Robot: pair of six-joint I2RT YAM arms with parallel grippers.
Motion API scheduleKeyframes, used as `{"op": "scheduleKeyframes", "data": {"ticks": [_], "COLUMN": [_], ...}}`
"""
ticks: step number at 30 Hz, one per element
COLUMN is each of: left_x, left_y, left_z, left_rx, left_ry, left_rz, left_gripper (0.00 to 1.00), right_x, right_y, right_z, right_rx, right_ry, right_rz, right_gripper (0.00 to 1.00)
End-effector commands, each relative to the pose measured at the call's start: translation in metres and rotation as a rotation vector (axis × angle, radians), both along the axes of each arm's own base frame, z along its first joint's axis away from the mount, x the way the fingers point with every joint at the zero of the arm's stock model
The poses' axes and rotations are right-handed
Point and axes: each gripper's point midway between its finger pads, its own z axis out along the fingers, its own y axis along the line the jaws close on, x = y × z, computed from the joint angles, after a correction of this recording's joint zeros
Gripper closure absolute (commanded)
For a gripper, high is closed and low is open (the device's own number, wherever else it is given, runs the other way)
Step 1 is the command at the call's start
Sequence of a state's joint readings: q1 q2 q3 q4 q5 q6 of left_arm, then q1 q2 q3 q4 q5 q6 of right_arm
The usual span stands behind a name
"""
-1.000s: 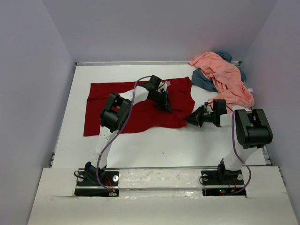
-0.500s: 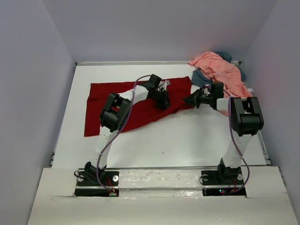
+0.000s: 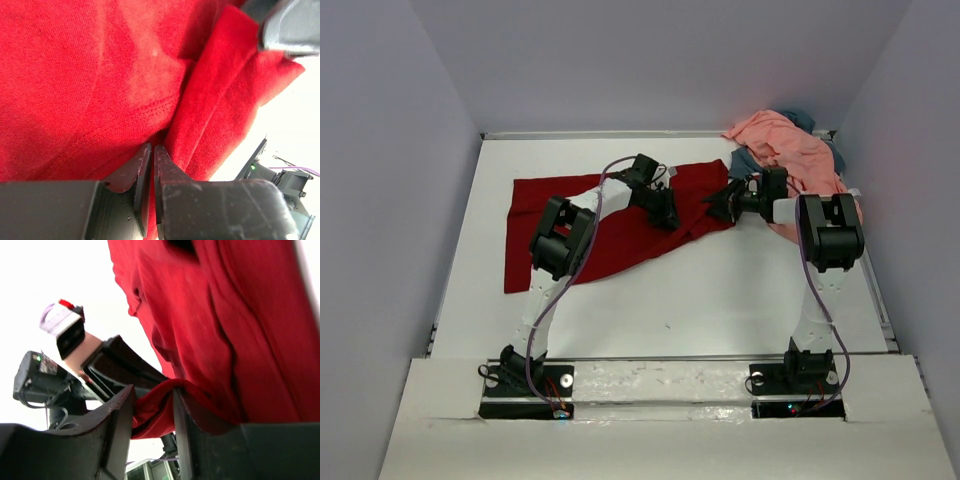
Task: Fold and stack the t-shirts
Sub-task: Grap the side of the flattened tshirt closest away from the robot with both arms
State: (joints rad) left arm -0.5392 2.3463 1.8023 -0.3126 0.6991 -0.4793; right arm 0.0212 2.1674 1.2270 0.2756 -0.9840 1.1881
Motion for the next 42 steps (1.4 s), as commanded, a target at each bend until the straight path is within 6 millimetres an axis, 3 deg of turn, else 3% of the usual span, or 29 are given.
{"op": "scheduleKeyframes", "data": {"ticks": [1,7,15,19,24,25,29,31,33,34,38,42], "left_x": [0.004,0.002,0.000,0.001,0.006,0.008,0.014,0.019,0.022,0.026,0.030,0.035], "left_y": [-0.007,-0.005,-0.003,-0.003,-0.002,0.000,0.007,0.013,0.016,0.020,0.027,0.036], "left_z": [0.052,0.054,0.054,0.053,0.055,0.055,0.057,0.056,0.056,0.055,0.053,0.050], "left_rx": [-0.066,-0.063,-0.062,-0.070,-0.082,-0.083,-0.091,-0.094,-0.100,-0.101,-0.105,-0.103], "left_ry": [-0.071,-0.075,-0.075,-0.075,-0.077,-0.076,-0.079,-0.079,-0.081,-0.082,-0.083,-0.083], "left_rz": [-0.019,-0.024,-0.023,-0.022,-0.011,-0.008,0.007,0.016,0.020,0.026,0.027,0.030], "left_gripper": [0.83,0.83,0.83,0.83,0.83,0.83,0.83,0.83,0.83,0.83,0.83,0.83], "right_x": [0.024,0.043,0.043,0.017,-0.014,-0.026,-0.057,-0.085,-0.098,-0.104,-0.123,-0.128], "right_y": [0.002,0.005,0.002,-0.001,-0.005,0.003,0.008,0.022,0.021,0.016,0.014,0.017], "right_z": [0.015,0.021,0.054,0.063,0.072,0.086,0.097,0.092,0.088,0.077,0.057,0.044], "right_rx": [-0.020,-0.047,-0.132,-0.491,-0.802,-0.829,-0.893,-0.919,-0.962,-0.998,-1.027,-1.068], "right_ry": [-0.105,-0.148,-0.230,-0.264,-0.283,-0.310,-0.258,-0.218,-0.195,-0.163,-0.098,-0.076], "right_rz": [-0.003,-0.015,0.040,0.203,0.266,0.273,0.231,0.248,0.239,0.223,0.237,0.239], "right_gripper": [0.54,0.35,0.35,0.37,0.38,0.39,0.46,0.48,0.49,0.50,0.51,0.50]}}
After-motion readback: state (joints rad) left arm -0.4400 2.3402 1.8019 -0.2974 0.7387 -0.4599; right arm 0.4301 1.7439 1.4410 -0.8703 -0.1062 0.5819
